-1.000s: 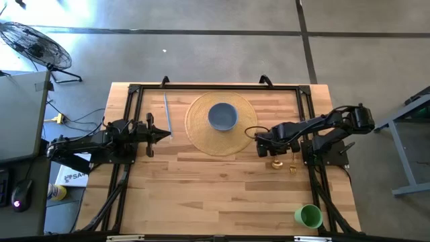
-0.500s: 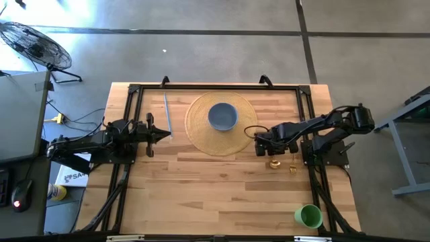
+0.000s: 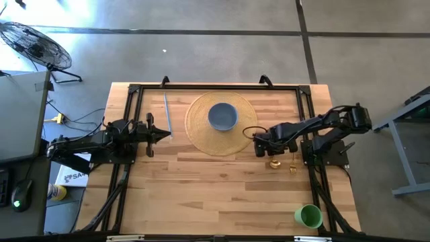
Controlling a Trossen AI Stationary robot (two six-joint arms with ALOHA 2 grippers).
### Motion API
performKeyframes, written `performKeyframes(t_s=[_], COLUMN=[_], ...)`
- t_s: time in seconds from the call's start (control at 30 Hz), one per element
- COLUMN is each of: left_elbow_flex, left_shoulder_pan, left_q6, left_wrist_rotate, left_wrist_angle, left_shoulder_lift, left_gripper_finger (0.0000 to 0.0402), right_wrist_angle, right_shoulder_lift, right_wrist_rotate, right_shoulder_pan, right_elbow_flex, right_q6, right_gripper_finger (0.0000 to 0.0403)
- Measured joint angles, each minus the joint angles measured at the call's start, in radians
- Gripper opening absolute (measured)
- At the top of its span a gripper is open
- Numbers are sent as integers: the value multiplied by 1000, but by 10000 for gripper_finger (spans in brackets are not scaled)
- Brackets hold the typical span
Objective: Pick & Place Utensil
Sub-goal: Put the gold spoon into the blue bowl on the brown mat
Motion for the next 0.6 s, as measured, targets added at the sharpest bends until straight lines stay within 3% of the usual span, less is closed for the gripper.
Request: performKeyframes(t_s=[0.3,0.6], left_elbow_flex=[0,0], left_shoulder_pan=[0,0], left_q6=[0,0], left_wrist_rotate=[0,0], left_wrist_angle=[0,0], left_shoulder_lift=[0,0], left_gripper_finger=[1,1], right_wrist_angle=[-49,-69], right_shoulder_lift=[-53,-53], right_wrist_rotate=[210,406], right_shoulder_pan=[15,6], right_elbow_flex=[91,298], right_q6=[-11,-176], right_gripper_finger=[7,5])
